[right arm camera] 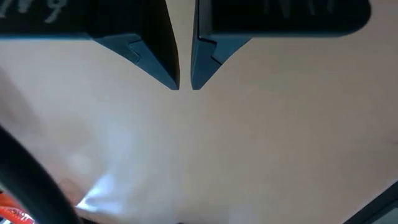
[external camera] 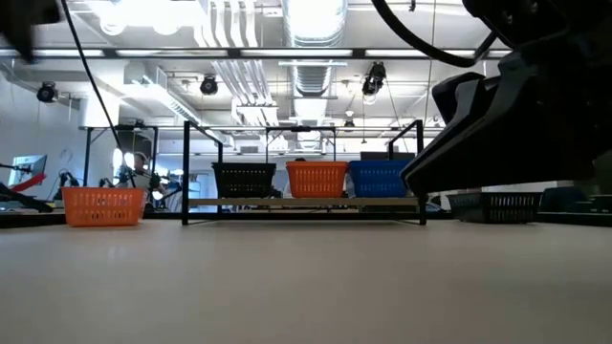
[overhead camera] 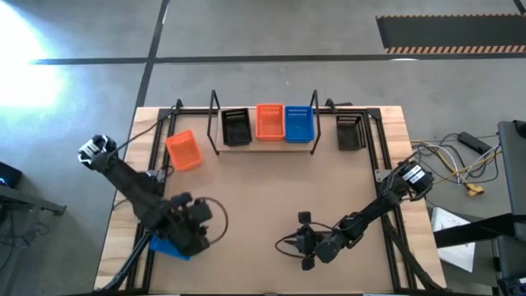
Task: Stack baskets on shelf by color
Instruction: Stack the blue bin on the blue bins on the shelf
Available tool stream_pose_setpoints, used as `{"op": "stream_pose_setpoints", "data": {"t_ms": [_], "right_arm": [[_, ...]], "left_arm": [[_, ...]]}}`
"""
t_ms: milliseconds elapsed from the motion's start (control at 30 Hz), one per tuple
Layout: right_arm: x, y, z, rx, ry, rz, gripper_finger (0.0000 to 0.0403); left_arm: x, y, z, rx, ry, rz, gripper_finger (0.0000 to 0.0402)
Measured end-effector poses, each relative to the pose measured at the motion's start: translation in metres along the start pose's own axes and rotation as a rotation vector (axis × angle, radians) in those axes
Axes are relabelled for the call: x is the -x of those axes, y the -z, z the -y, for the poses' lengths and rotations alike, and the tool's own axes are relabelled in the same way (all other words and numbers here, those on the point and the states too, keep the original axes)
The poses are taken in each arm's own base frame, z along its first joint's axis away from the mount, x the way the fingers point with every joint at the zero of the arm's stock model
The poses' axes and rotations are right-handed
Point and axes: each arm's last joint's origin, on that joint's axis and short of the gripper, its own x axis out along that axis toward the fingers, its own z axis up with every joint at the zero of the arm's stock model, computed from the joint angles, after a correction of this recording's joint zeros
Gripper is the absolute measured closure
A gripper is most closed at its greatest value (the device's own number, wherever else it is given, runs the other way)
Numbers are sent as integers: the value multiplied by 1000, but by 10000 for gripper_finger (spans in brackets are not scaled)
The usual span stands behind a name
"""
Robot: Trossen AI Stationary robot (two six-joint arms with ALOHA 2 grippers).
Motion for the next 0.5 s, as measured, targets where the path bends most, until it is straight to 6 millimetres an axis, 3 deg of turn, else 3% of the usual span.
{"op": "stream_pose_setpoints", "data": {"t_ms": [233, 367, 500], "right_arm": [[0, -1, 1, 27, 1, 12, 369], [-1, -2, 2, 29, 4, 11, 369], [-2, -2, 2, 29, 6, 11, 369]], "left_arm": [[-14, 42, 27, 236, -1, -247, 265], [-26, 48, 31, 308, -57, -259, 261], [-37, 51, 33, 334, -96, -228, 230]]}}
